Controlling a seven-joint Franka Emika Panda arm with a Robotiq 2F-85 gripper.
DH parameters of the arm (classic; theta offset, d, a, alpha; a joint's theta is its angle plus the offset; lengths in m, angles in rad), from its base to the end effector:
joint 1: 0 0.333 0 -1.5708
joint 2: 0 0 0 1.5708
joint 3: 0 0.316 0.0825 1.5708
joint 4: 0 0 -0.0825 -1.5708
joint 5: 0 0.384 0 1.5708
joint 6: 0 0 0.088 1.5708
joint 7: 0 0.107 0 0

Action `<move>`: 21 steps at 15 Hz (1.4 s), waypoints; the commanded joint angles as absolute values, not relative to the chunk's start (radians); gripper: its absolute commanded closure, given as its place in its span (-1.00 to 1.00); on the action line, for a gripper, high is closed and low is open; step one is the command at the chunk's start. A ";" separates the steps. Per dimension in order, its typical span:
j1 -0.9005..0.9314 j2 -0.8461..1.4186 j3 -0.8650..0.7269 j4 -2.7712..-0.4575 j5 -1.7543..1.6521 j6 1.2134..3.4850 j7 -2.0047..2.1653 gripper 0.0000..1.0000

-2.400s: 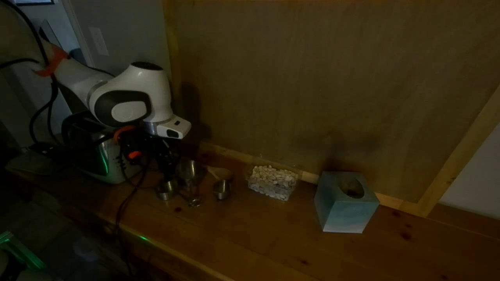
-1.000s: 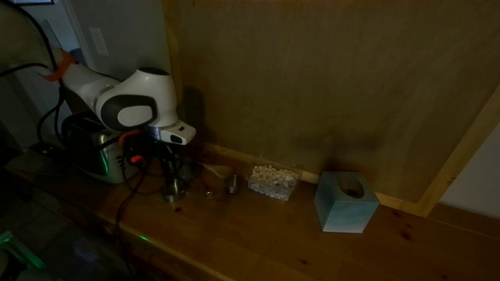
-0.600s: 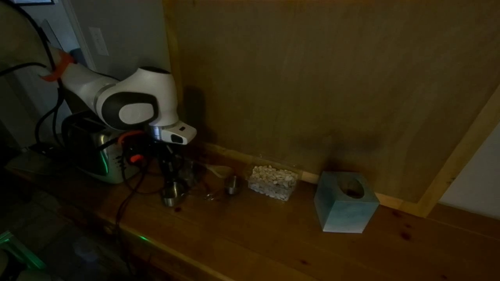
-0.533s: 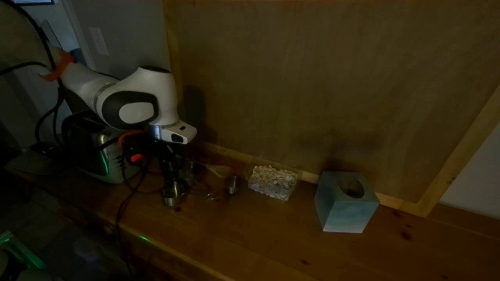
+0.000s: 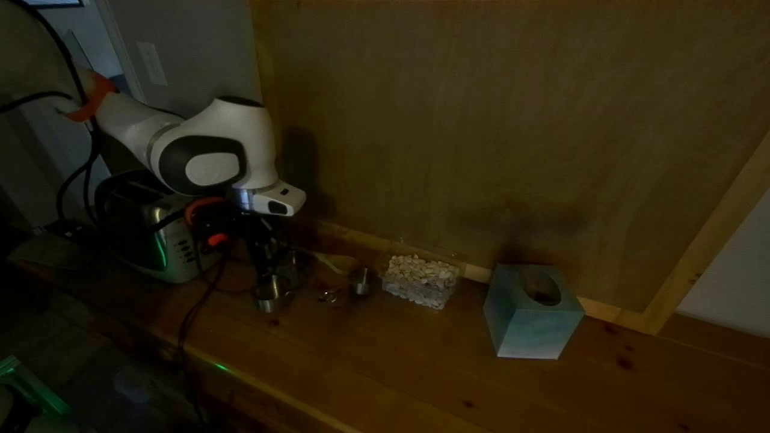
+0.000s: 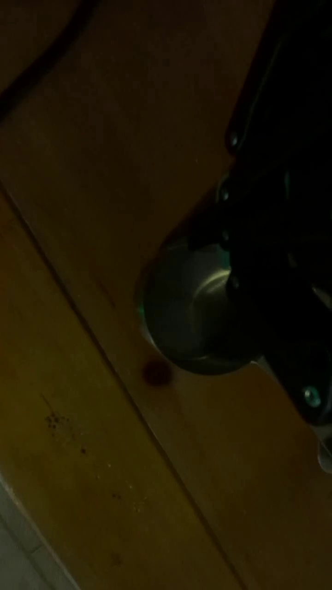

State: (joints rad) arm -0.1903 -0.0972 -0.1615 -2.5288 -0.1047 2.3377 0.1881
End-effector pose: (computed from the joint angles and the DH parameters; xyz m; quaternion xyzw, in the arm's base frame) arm 0.4146 -0.1531 0.3028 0.9720 -0.2287 -0.0493 0.0242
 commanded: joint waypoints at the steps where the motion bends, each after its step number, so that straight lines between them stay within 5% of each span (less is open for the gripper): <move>1: -0.199 -0.125 -0.169 -2.518 -0.134 2.298 0.152 0.99; 21: -0.202 -0.112 -0.227 -2.392 0.078 2.188 -0.004 0.99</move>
